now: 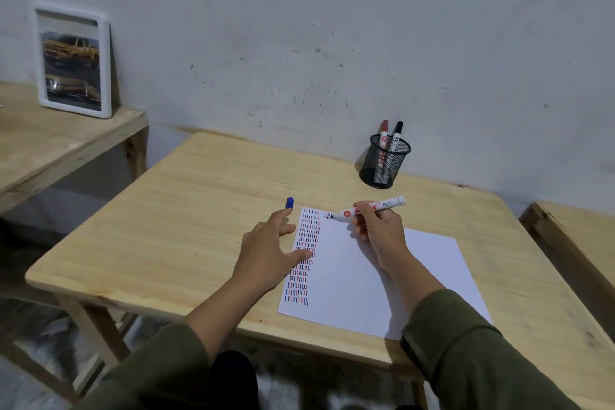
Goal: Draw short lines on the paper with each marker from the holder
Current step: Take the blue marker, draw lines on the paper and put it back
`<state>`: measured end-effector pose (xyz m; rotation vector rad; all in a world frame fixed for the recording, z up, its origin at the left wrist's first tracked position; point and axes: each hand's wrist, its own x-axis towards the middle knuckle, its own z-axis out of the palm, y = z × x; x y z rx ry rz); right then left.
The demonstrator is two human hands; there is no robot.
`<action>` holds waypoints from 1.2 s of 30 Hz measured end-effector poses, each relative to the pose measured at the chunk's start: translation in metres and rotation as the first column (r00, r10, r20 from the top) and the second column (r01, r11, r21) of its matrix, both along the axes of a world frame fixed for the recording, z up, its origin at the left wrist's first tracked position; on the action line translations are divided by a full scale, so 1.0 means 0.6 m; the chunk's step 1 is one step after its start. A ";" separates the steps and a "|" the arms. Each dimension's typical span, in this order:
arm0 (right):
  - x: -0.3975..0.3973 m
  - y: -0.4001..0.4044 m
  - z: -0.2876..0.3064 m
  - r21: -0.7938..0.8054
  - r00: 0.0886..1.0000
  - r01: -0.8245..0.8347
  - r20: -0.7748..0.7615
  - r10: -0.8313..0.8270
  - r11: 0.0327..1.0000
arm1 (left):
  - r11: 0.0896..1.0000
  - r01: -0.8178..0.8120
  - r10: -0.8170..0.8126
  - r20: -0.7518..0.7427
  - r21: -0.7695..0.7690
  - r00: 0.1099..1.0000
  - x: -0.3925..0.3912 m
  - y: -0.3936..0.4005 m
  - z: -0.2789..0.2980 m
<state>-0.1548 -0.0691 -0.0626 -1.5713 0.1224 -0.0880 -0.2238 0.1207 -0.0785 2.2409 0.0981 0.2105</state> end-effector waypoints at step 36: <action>0.001 -0.001 0.004 0.251 0.998 0.032 -0.053 -0.019 0.968 | 0.998 0.023 -0.021 -0.038 0.054 0.999 -0.004 -0.002 0.014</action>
